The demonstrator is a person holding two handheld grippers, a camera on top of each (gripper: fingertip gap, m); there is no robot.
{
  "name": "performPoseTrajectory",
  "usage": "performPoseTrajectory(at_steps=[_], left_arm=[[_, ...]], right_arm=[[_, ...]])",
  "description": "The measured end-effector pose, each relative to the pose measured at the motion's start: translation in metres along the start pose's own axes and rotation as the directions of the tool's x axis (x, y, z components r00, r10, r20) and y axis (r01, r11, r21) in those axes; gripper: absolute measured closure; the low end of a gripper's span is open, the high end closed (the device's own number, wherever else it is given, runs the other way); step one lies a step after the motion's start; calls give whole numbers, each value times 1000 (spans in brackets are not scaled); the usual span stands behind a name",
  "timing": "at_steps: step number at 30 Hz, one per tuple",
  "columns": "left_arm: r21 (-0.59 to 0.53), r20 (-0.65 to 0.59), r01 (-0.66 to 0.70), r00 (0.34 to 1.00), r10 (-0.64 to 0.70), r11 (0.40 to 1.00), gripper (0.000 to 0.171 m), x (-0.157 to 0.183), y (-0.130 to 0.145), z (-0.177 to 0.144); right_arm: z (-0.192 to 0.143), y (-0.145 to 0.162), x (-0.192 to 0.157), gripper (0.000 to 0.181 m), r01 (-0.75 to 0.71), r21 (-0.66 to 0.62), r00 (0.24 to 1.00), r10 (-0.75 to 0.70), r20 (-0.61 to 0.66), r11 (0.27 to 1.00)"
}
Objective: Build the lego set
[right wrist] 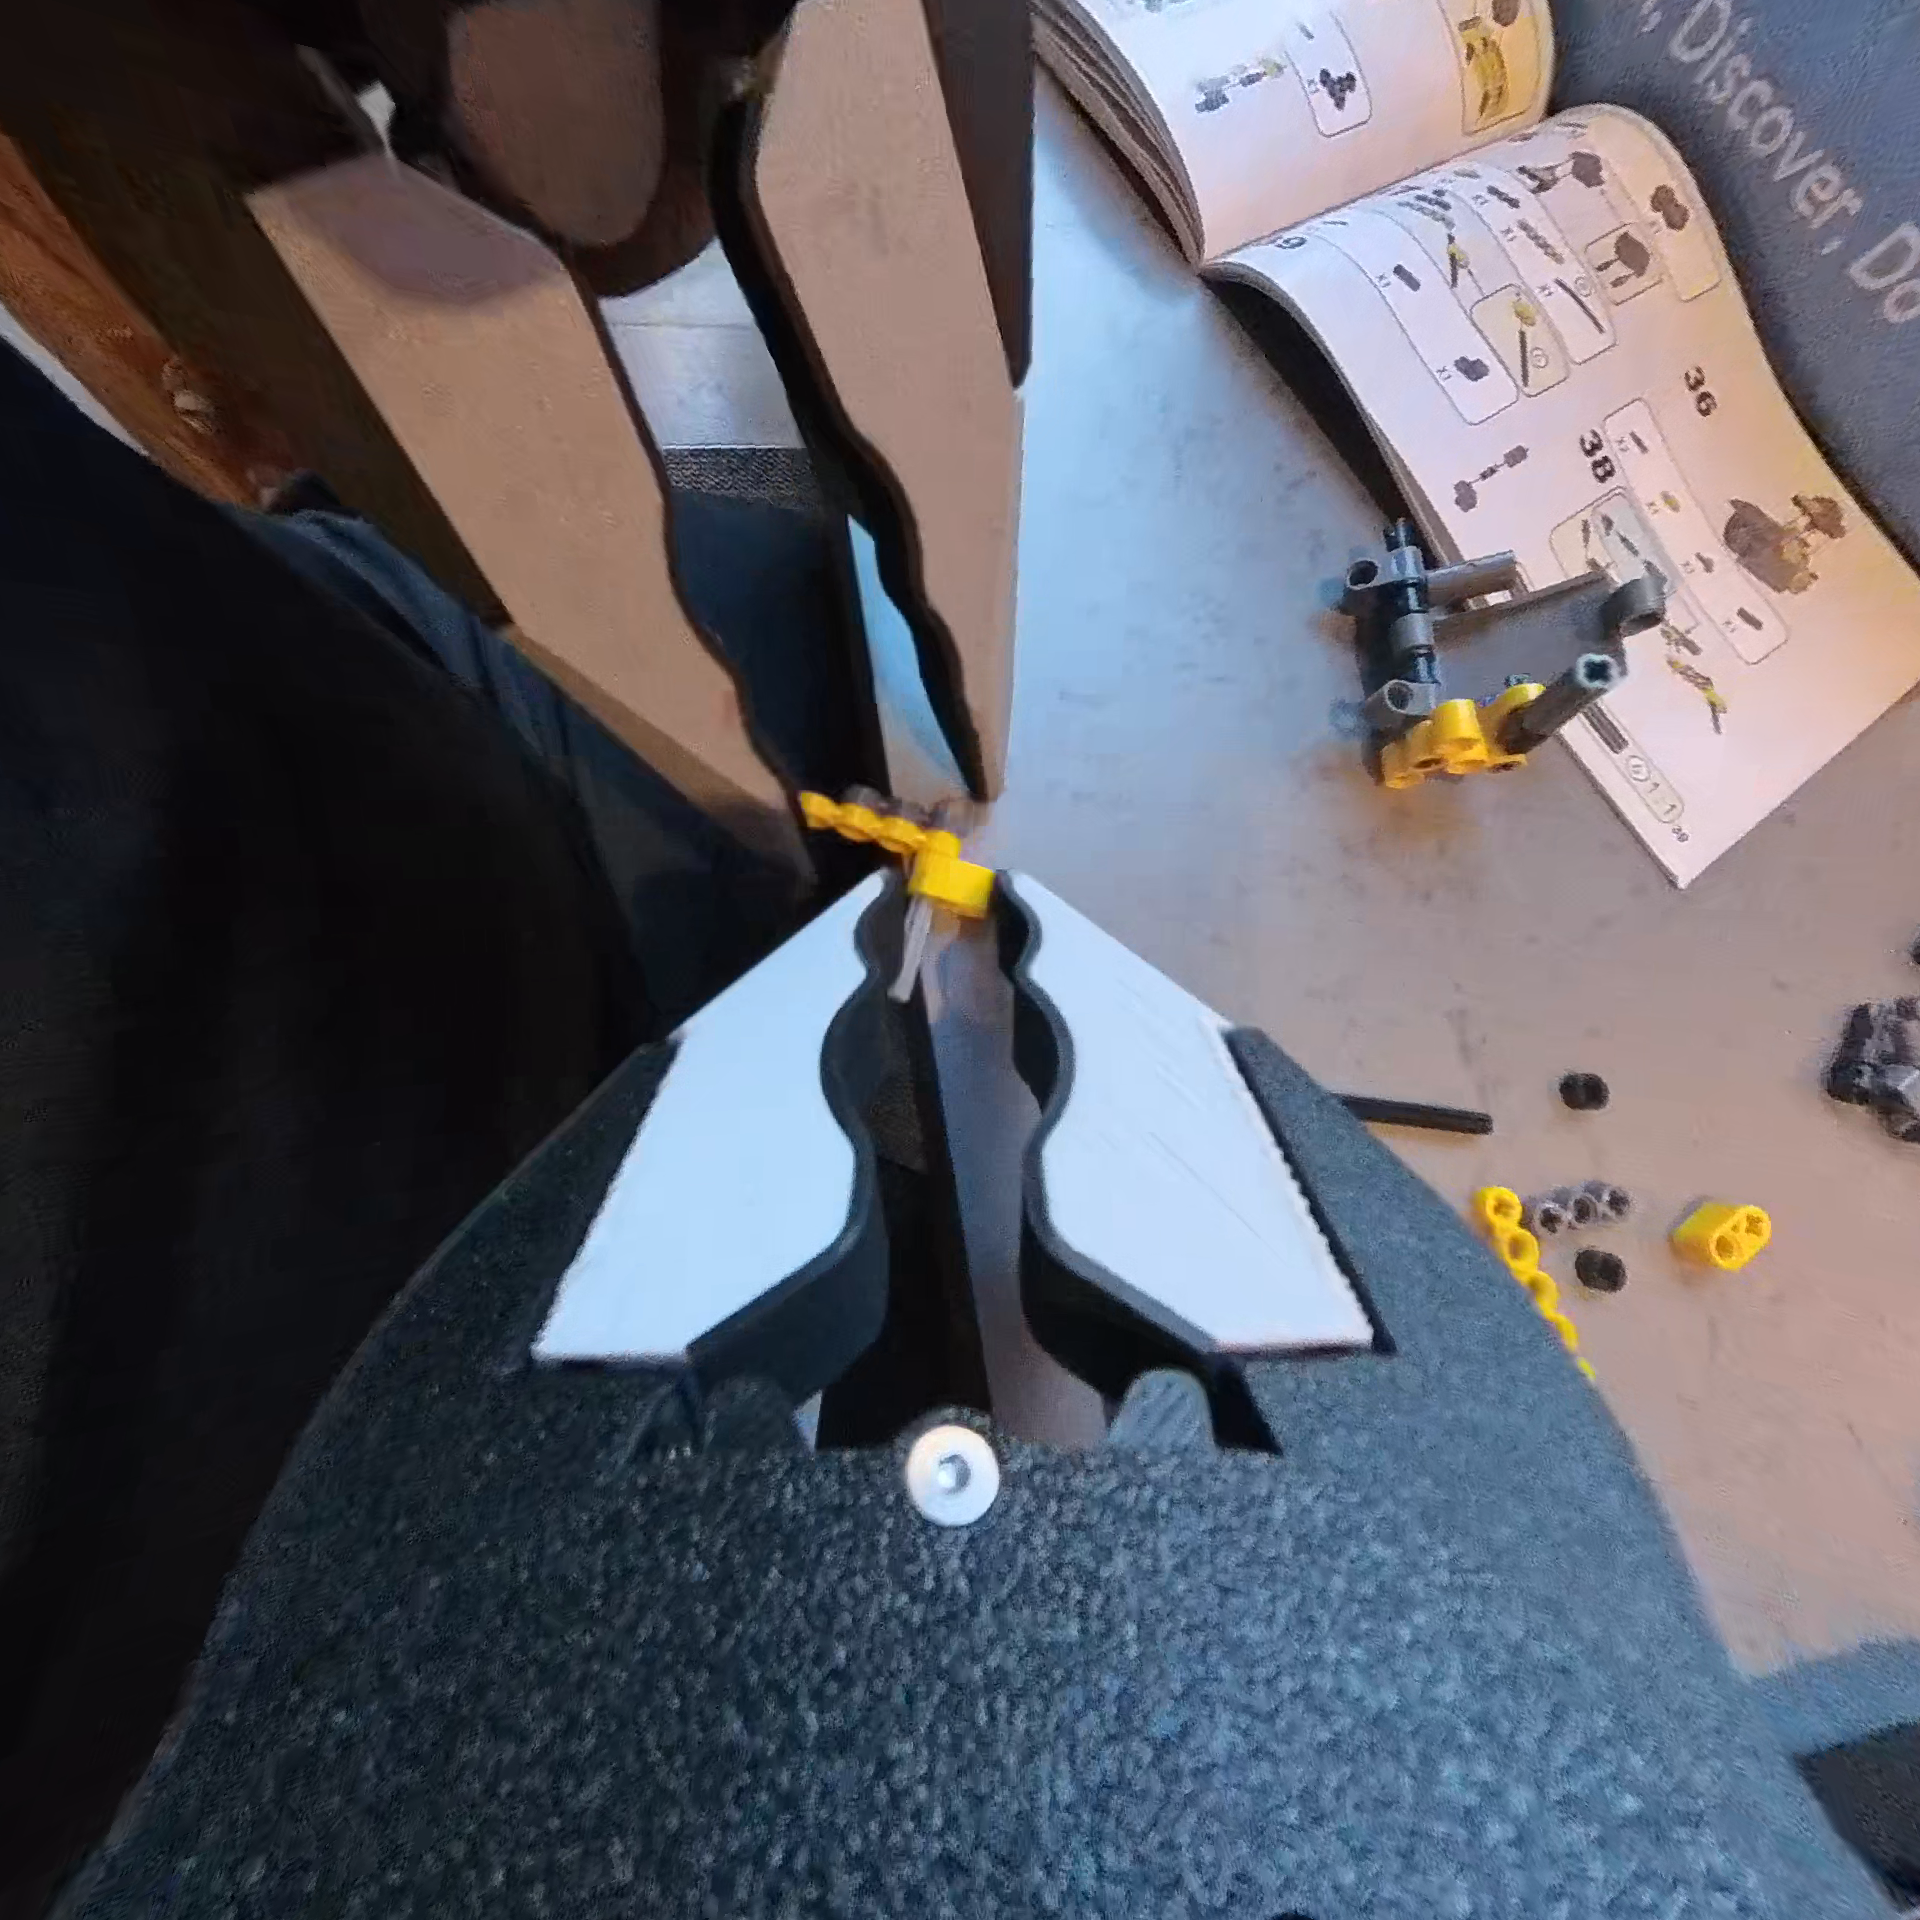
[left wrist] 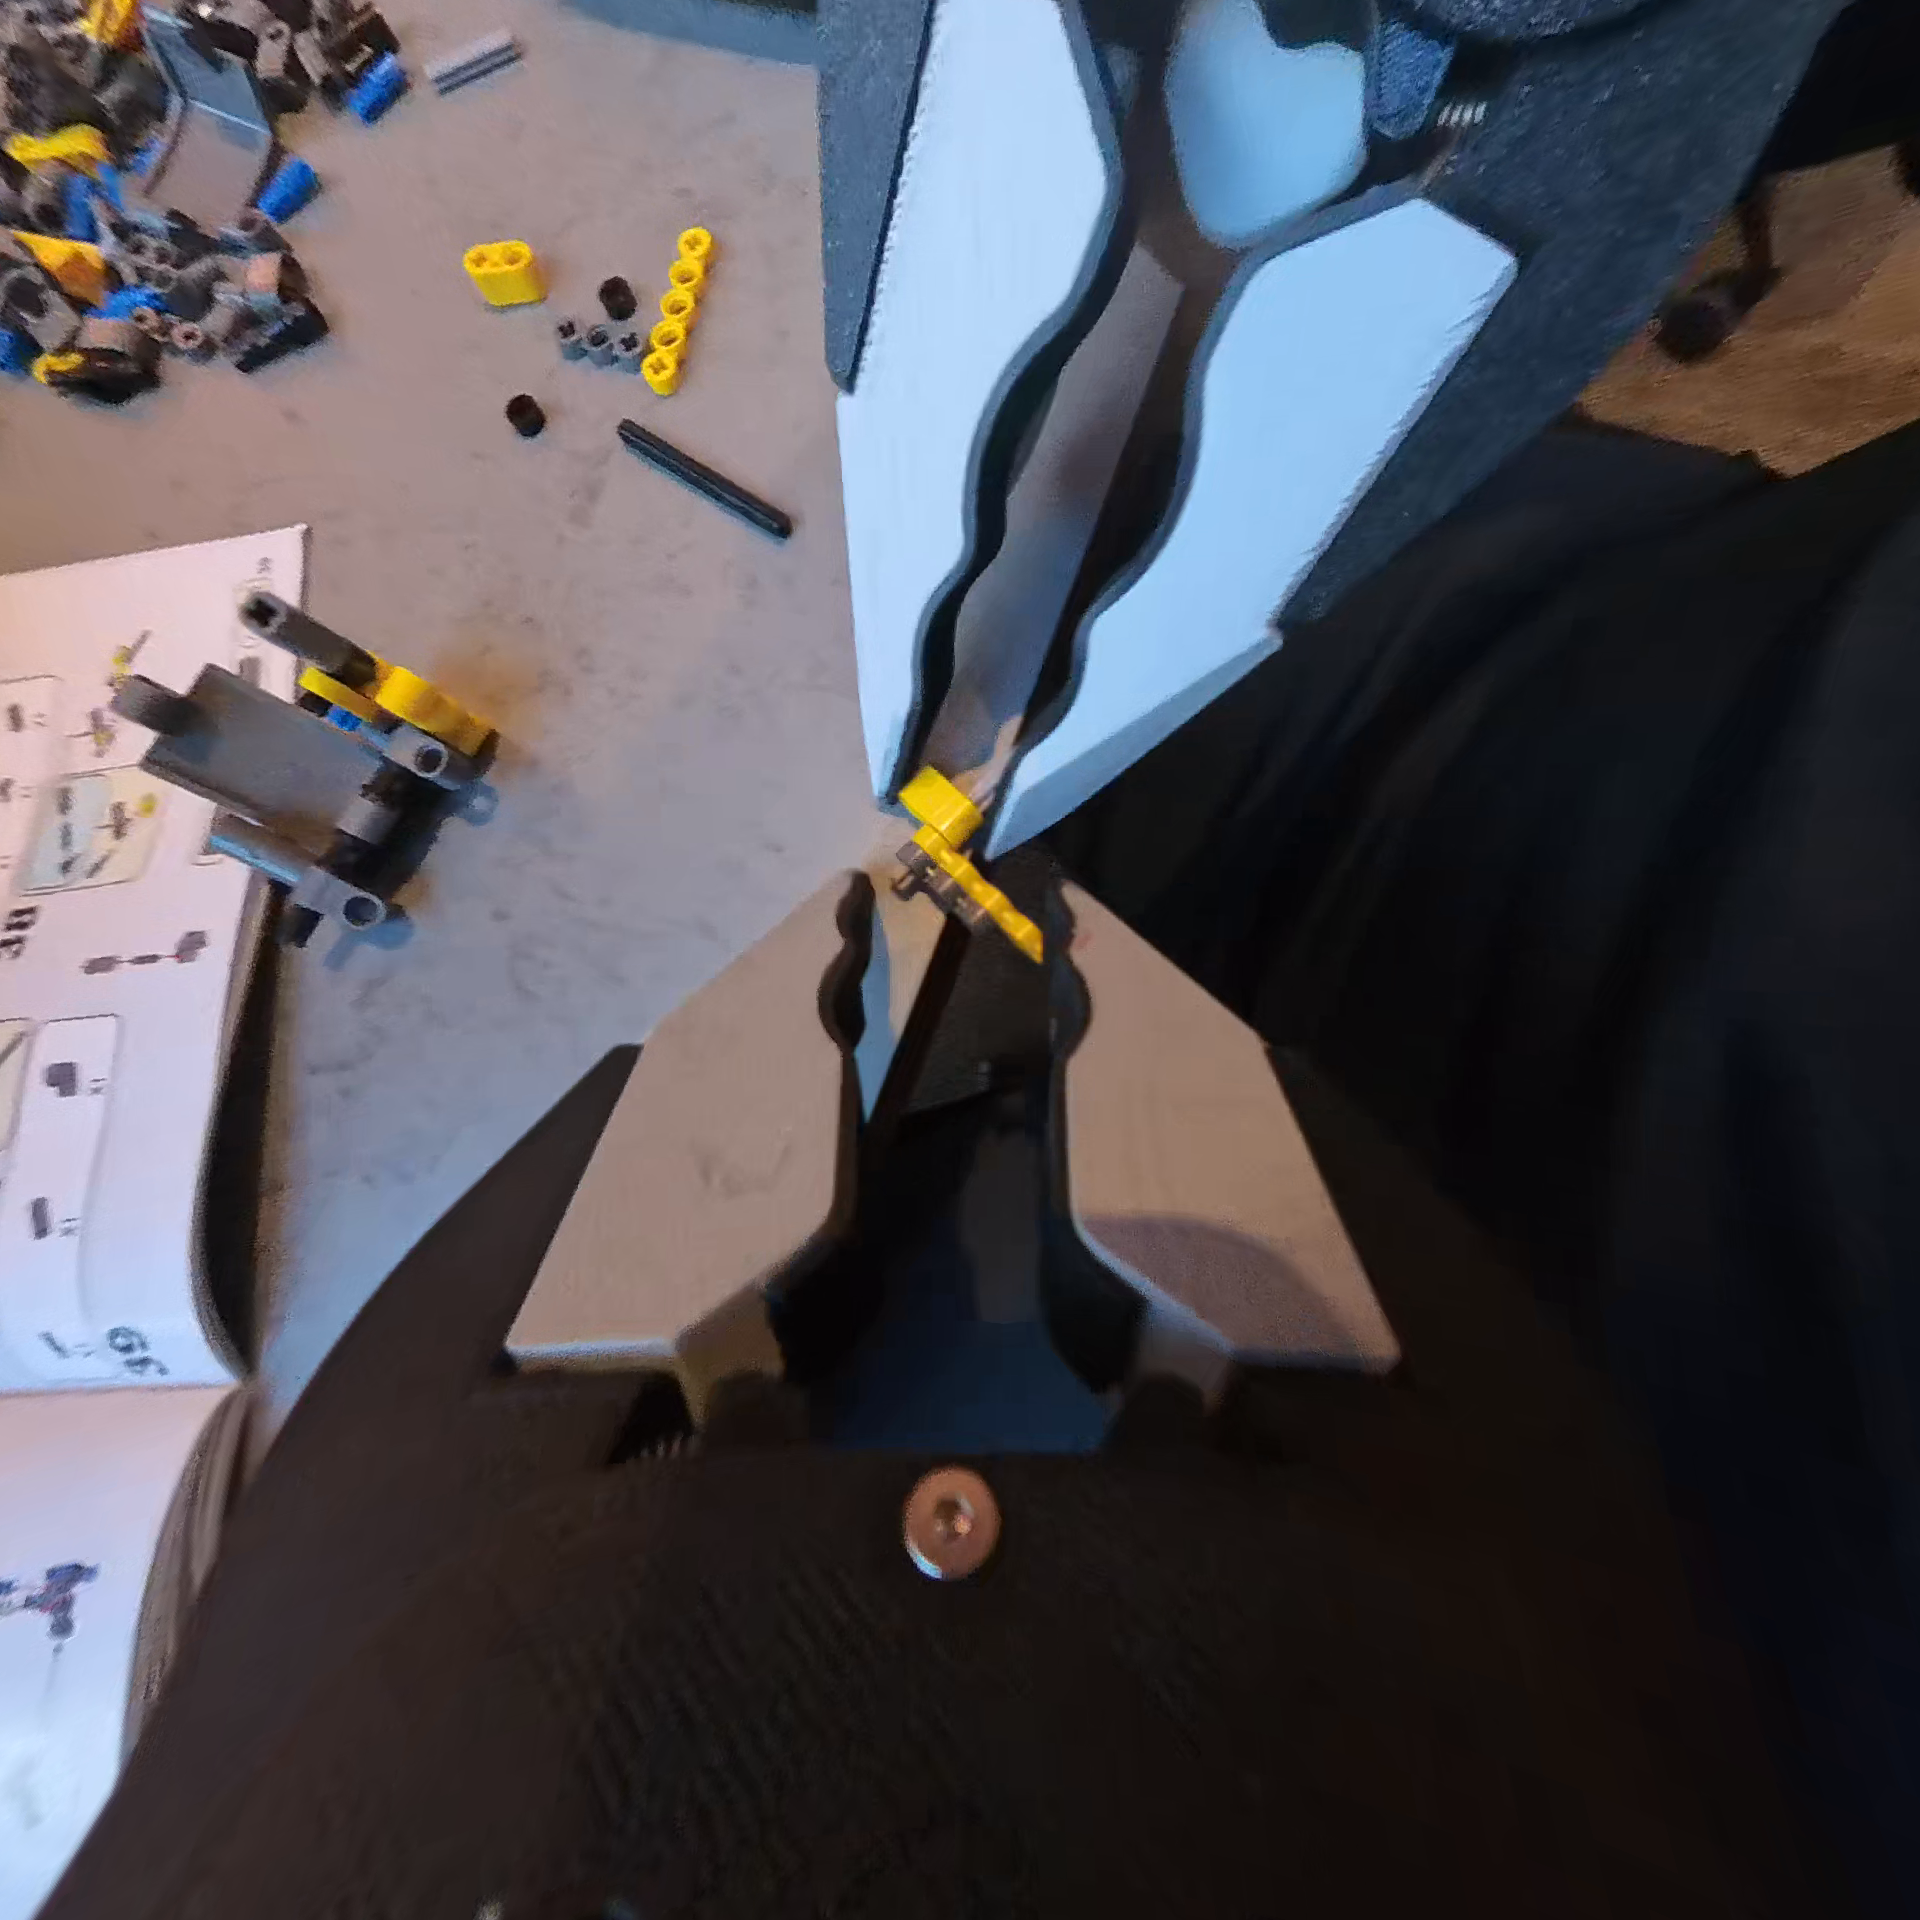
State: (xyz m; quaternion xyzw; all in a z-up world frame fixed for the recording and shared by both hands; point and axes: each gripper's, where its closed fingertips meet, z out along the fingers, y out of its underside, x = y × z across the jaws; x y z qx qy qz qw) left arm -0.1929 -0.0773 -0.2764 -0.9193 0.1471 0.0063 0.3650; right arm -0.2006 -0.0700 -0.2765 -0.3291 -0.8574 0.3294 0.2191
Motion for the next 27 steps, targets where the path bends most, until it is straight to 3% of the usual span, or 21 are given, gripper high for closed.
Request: performPoseTrajectory(at_steps=[3, 11, 17, 20, 24, 27], left_arm=[[-13, 37, -10, 999, 10, 1000, 152, -6, 0, 1], [-46, 63, 7, 998, -4, 999, 153, -9, -3, 2], [-21, -47, -66, 997, 65, 998, 165, -4, -6, -2], [-42, 1, -102, 995, 103, 994, 165, -12, -5, 0], [-39, 81, -132, 988, 135, 990, 165, -21, -5, 0], [-22, 75, -110, 991, 112, 994, 165, -21, -5, -1]], right_arm=[[0, 0, 1, 163, 6, 9, 1000, -6, 5, 1000], [-6, -7, 3, 164, 49, 36, 999, -49, 7, 998], [-3, -10, -3, 161, 153, 12, 987, -154, 44, 988], [1, -10, 3, 162, 113, -1, 994, -113, 10, 994], [5, -9, 8, 163, -90, 11, 995, 89, 51, 996], [6, -10, 6, 164, 2, 6, 1000, -2, 20, 1000]])
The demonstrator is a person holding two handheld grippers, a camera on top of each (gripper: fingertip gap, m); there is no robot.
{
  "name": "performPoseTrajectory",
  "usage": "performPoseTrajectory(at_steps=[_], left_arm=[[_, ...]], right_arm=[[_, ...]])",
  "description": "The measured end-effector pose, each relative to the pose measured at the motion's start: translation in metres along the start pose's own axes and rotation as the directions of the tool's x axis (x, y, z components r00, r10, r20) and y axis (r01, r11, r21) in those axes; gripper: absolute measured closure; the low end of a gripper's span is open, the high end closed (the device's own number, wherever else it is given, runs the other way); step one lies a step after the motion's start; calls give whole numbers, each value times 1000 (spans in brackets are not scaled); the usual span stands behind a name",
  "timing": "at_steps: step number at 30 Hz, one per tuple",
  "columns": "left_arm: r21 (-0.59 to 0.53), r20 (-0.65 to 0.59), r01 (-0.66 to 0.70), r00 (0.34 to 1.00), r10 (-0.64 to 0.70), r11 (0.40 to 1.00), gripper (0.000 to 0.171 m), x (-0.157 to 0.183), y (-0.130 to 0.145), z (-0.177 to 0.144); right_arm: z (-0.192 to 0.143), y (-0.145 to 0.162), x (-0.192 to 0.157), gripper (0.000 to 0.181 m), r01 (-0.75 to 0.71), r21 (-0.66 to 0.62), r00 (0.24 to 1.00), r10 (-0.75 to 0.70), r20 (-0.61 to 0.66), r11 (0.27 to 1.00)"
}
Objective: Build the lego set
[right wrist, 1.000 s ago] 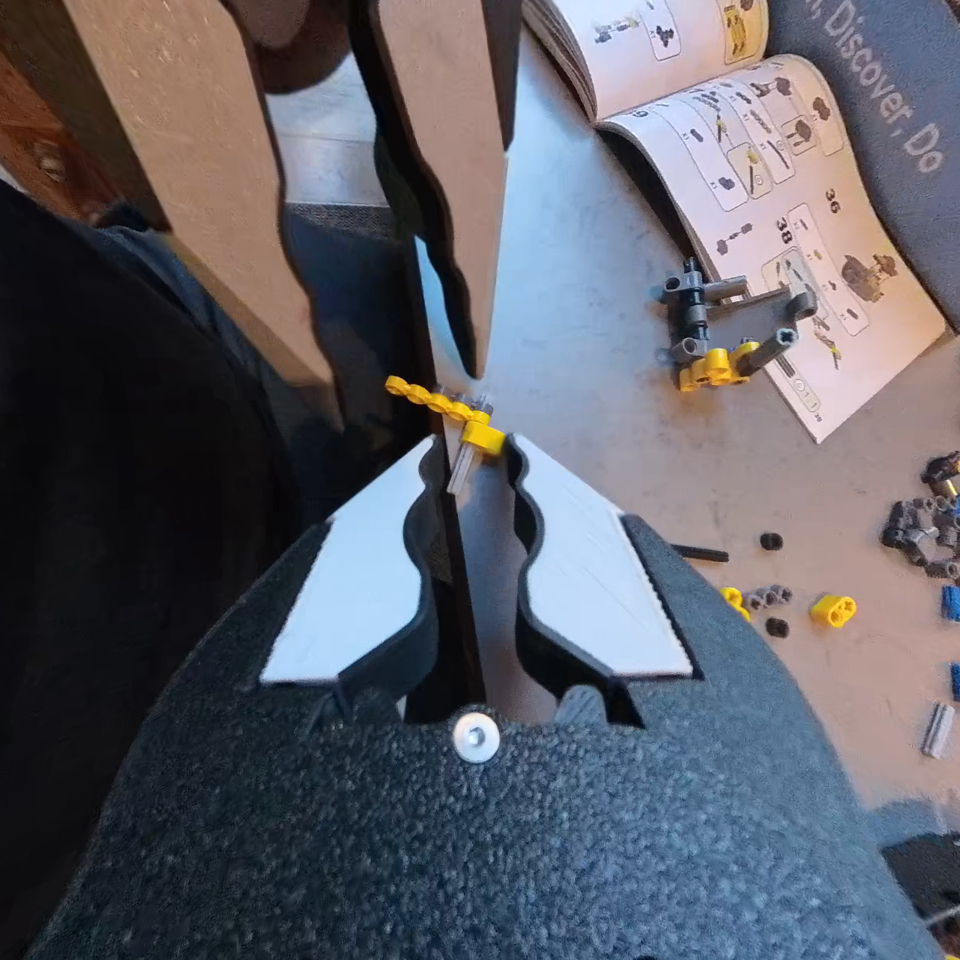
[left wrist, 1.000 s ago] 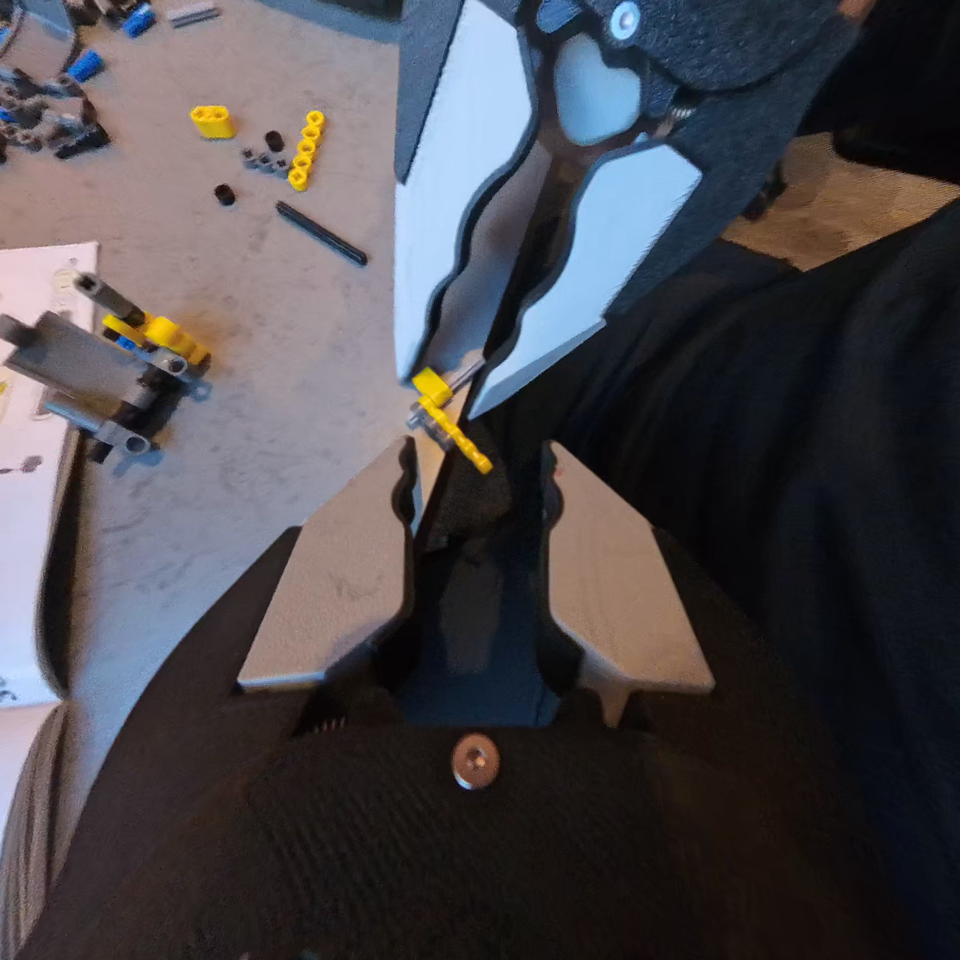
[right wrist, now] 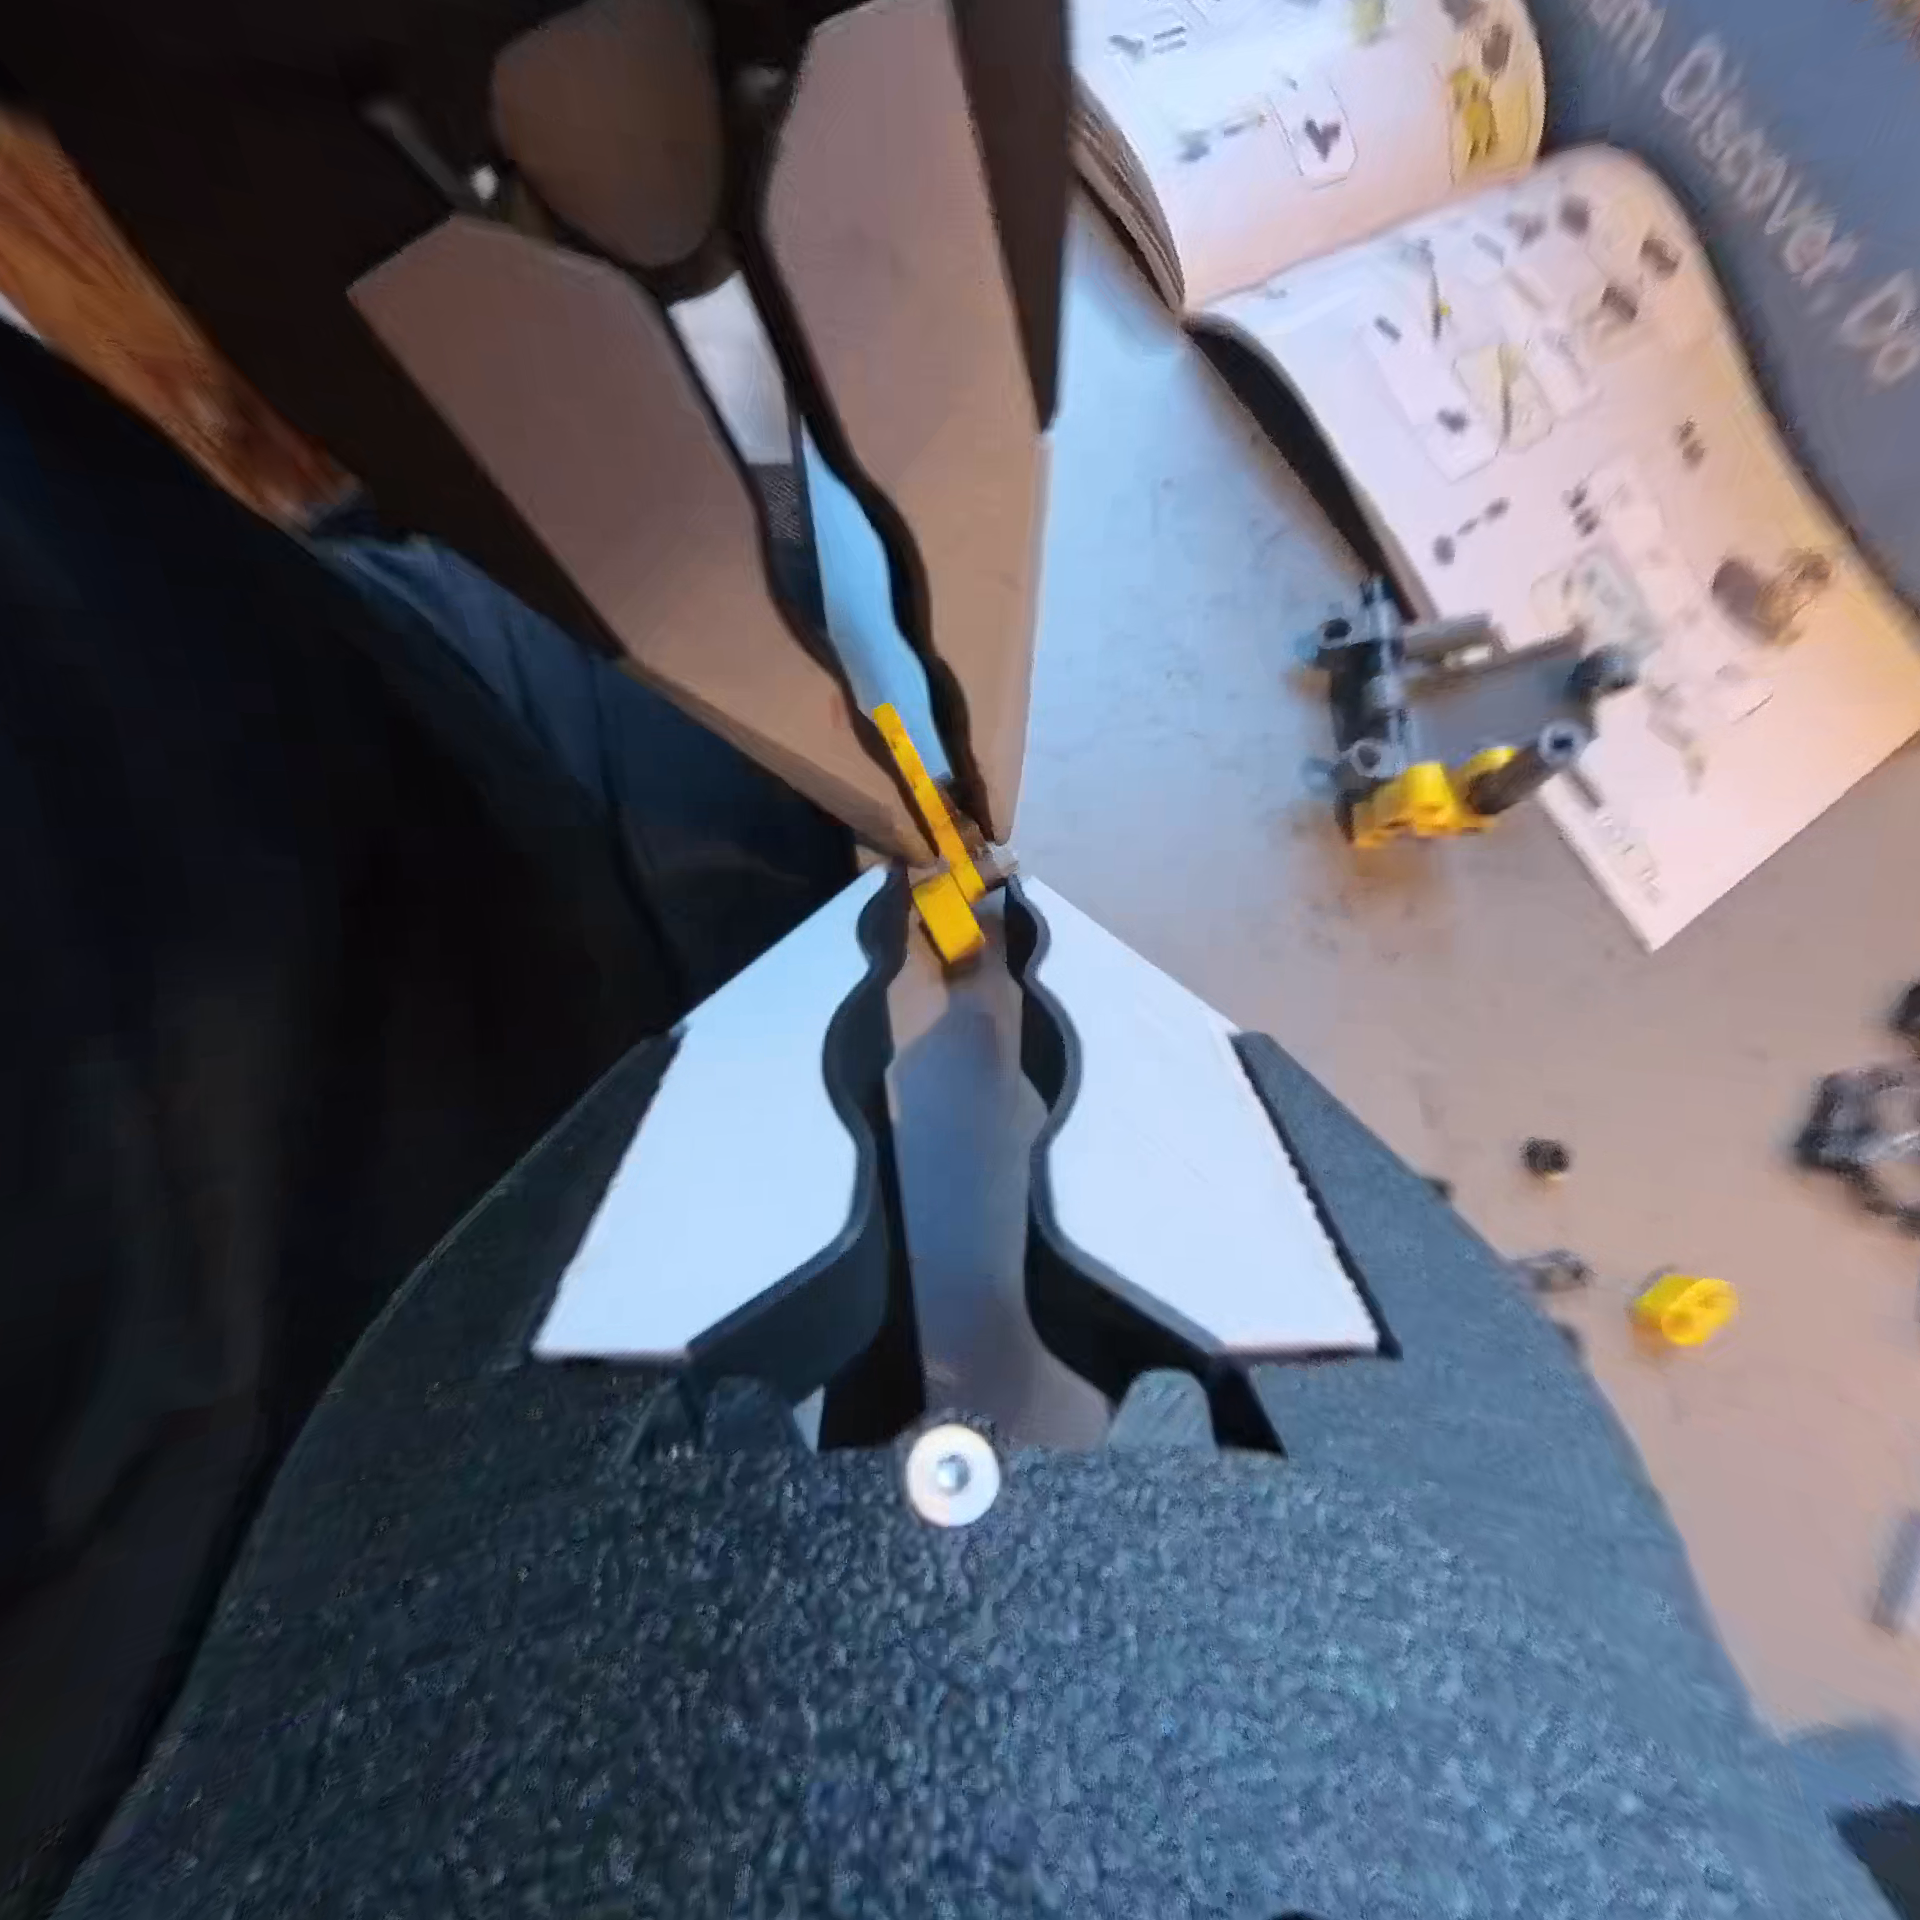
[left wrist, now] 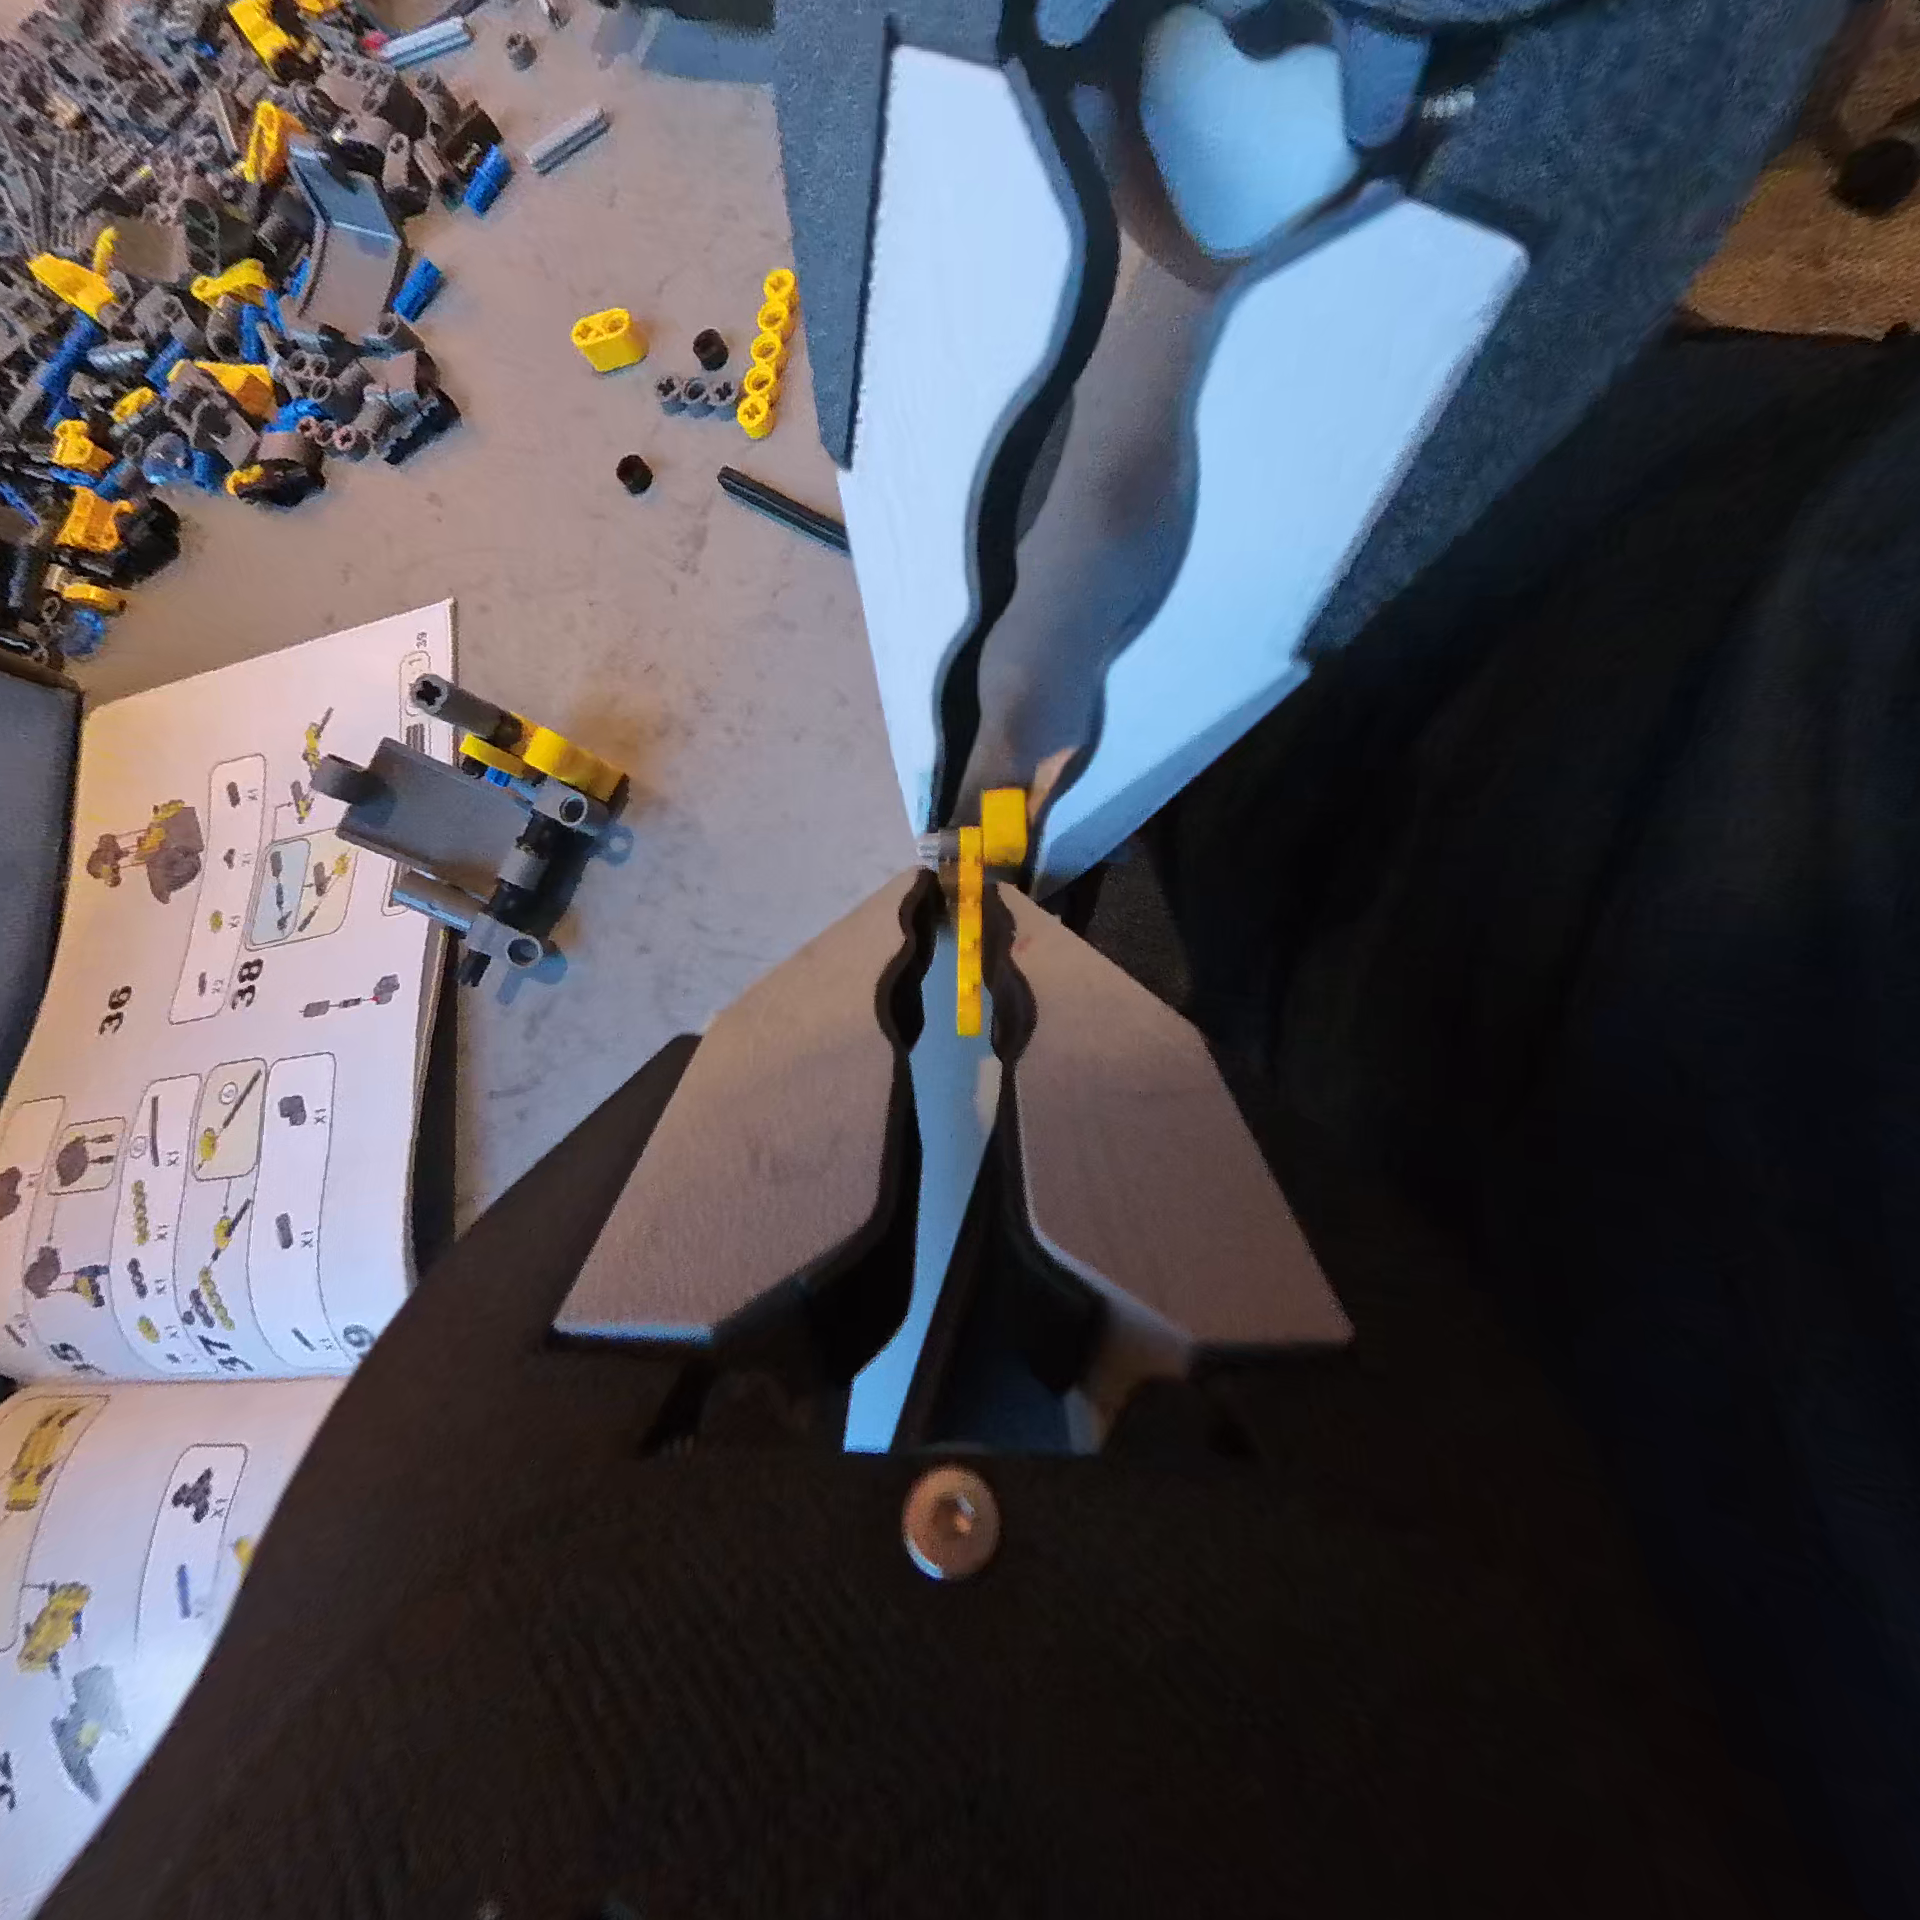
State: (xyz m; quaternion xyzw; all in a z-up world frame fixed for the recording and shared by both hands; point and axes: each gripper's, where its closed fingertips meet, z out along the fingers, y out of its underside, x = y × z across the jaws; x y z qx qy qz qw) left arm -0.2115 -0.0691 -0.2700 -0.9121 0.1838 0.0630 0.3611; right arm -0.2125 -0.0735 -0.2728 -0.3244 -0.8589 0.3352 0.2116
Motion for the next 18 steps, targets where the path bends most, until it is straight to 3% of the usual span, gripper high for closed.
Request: performPoseTrajectory(at_steps=[2, 5, 8, 12, 18], left_arm=[[15, 55, -28, 998, 27, 1000, 165, -6, -2, -2], [43, 82, -14, 997, 10, 999, 166, -11, -5, -4], [84, 143, -20, 990, 7, 996, 165, -14, -4, -9], [121, 223, -80, 973, 52, 989, 166, -12, -1, -13], [123, 240, -95, 969, 64, 988, 165, -12, 5, -13]], right_arm=[[-1, -3, 5, 164, 76, -14, 996, -77, -35, 997], [-2, -6, 10, 164, 12, -26, 1000, -12, 3, 1000], [-1, -12, 11, 163, 61, -14, 997, -62, -40, 998], [3, -14, 5, 162, 57, 12, 998, -57, 17, 998], [10, -13, 2, 159, 124, -12, 992, -124, 28, 992]])
